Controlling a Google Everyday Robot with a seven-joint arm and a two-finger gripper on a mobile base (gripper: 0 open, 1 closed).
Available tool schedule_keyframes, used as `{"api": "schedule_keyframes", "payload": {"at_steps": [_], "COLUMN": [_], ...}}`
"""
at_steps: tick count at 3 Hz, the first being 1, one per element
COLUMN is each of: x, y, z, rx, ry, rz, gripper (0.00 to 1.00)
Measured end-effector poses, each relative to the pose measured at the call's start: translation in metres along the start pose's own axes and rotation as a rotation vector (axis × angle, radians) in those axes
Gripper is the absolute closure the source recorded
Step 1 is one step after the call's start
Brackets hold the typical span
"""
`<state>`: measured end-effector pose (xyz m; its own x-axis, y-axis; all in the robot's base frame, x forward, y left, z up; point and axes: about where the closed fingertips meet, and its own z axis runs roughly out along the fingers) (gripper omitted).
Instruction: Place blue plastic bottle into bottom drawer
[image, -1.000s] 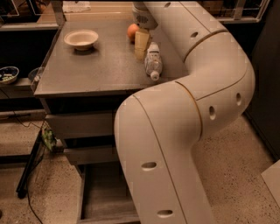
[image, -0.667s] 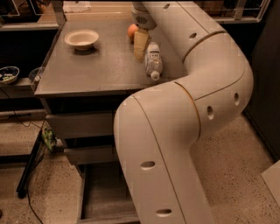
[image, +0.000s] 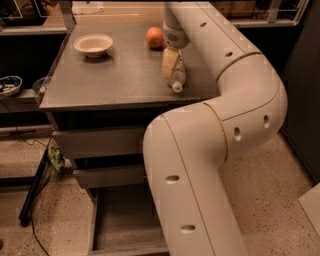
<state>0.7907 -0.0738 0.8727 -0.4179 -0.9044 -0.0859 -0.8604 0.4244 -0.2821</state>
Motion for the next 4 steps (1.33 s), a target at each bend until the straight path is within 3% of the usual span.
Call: {"api": "schedule_keyframes", "payload": {"at_steps": [2, 4], "x": [0.0000, 0.0039], "y": [0.0005, 0.0039], "z": [0.0067, 0.0097], "rx": [-0.018, -0.036], "ry": [-0.046, -0.049], "rz": [-0.018, -0.020], "gripper": [0.00, 0.00]}}
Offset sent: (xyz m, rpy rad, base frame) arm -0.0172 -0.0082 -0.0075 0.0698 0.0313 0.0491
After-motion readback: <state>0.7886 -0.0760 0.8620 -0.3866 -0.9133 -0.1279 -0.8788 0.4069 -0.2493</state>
